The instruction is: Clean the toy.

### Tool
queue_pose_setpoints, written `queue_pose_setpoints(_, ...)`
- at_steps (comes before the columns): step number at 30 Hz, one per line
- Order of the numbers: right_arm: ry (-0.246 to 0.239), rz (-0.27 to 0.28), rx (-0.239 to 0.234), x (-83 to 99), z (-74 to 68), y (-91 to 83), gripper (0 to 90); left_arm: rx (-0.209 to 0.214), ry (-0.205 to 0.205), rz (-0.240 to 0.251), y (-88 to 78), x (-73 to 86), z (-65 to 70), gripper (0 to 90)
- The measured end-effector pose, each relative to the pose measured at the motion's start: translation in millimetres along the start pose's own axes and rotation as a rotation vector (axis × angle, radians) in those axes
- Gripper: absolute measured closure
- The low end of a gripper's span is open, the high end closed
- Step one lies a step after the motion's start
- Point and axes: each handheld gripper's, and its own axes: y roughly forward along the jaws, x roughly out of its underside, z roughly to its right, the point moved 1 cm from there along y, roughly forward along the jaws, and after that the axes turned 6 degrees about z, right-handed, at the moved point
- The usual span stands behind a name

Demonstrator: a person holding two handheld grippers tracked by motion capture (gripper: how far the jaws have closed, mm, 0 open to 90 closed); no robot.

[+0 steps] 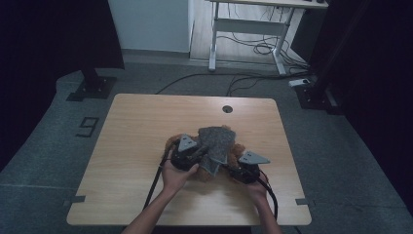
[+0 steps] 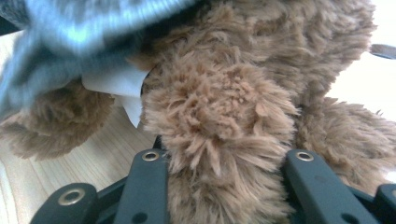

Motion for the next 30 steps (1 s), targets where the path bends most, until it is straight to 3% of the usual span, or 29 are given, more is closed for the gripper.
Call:
queue_pose_setpoints(3,0.019,0.003,-0.006,1.4,3.2,-1.2,64.5,-0.03,-0.032,0.006,-11.2,5.4,-17.2,79.4)
queue_pose_setpoints(4,0.041,0.009,-0.007,3.2,5.9,-2.3,64.6,-0.039,-0.068,0.021,-20.4,9.7,-30.4,79.4)
queue_pose_setpoints(9,0.061,0.014,-0.019,5.1,7.7,-2.5,64.6,-0.062,-0.109,0.046,-40.4,14.3,-50.4,79.3)
queue_pose_setpoints(11,0.063,0.015,-0.018,4.5,7.9,-2.3,64.6,-0.09,-0.112,0.056,-50.9,15.3,-59.9,79.3)
queue_pose_setpoints(12,0.068,0.014,-0.02,5.0,8.7,-2.3,64.6,-0.125,-0.126,0.048,-59.2,19.5,-72.0,79.3)
queue_pose_setpoints(17,0.086,0.019,-0.024,6.8,11.5,-1.8,64.7,-0.139,-0.181,0.003,-62.4,38.7,-91.9,79.3)
queue_pose_setpoints(20,0.093,0.017,-0.024,7.5,12.3,-0.6,64.8,-0.145,-0.226,-0.051,-55.4,60.1,-104.4,79.3)
queue_pose_setpoints(24,0.091,0.012,-0.024,8.4,10.5,-0.2,64.9,-0.125,-0.263,-0.096,-45.7,71.2,-108.9,79.3)
queue_pose_setpoints(27,0.088,0.011,-0.026,8.8,10.1,0.4,64.9,-0.13,-0.26,-0.099,-43.7,71.6,-108.6,79.2)
queue_pose_setpoints(30,0.087,0.011,-0.029,8.9,10.3,0.7,64.9,-0.143,-0.257,-0.134,-39.0,73.8,-111.4,79.3)
